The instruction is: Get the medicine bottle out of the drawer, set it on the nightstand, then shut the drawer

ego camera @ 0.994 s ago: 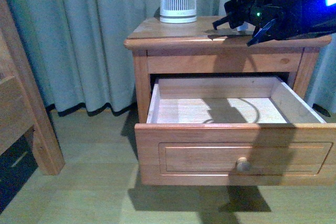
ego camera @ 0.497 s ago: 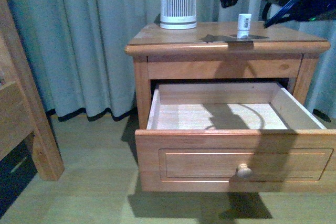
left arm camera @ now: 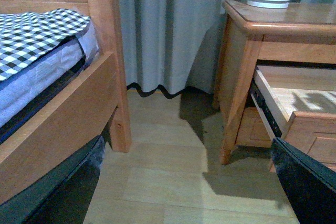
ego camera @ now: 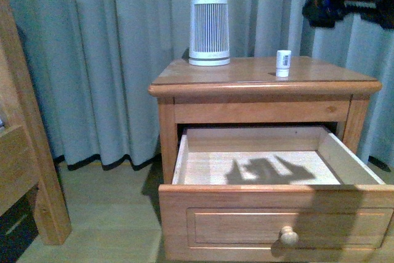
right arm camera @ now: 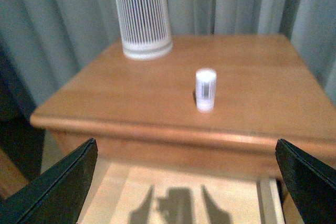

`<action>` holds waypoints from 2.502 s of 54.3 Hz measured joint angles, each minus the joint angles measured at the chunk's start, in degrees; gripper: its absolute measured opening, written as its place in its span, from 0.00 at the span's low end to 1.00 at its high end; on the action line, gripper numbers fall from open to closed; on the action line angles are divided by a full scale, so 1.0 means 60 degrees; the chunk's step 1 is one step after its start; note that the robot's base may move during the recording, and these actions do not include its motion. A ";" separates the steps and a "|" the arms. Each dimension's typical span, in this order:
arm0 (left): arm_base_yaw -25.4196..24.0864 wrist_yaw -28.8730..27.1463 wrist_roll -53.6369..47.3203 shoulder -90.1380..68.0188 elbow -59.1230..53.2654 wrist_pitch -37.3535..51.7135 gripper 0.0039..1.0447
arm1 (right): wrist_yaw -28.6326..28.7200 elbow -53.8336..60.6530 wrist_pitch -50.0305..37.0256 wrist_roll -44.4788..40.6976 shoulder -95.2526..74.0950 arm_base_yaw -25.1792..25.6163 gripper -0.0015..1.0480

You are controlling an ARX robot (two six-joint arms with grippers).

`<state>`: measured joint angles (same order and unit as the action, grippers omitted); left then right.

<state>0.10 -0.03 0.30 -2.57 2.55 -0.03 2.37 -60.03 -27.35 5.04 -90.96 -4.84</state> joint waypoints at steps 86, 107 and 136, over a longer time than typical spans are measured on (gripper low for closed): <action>0.0000 0.0000 0.0000 0.0000 0.0000 0.0000 0.94 | -0.2211 -0.2816 -0.4025 -0.2969 -0.8550 0.0215 0.21; 0.0000 0.0000 0.0000 0.0000 0.0000 0.0000 0.94 | -0.1869 -0.5380 -0.3009 -0.3759 -0.9599 0.0321 0.21; 0.0000 0.0000 0.0000 0.0000 0.0000 0.0000 0.94 | -0.1231 -0.4732 -0.2492 -0.2550 -0.9151 0.0386 0.21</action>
<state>0.10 -0.03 0.30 -2.57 2.55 -0.03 -5.02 -88.42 -42.30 -10.26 -145.86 -2.52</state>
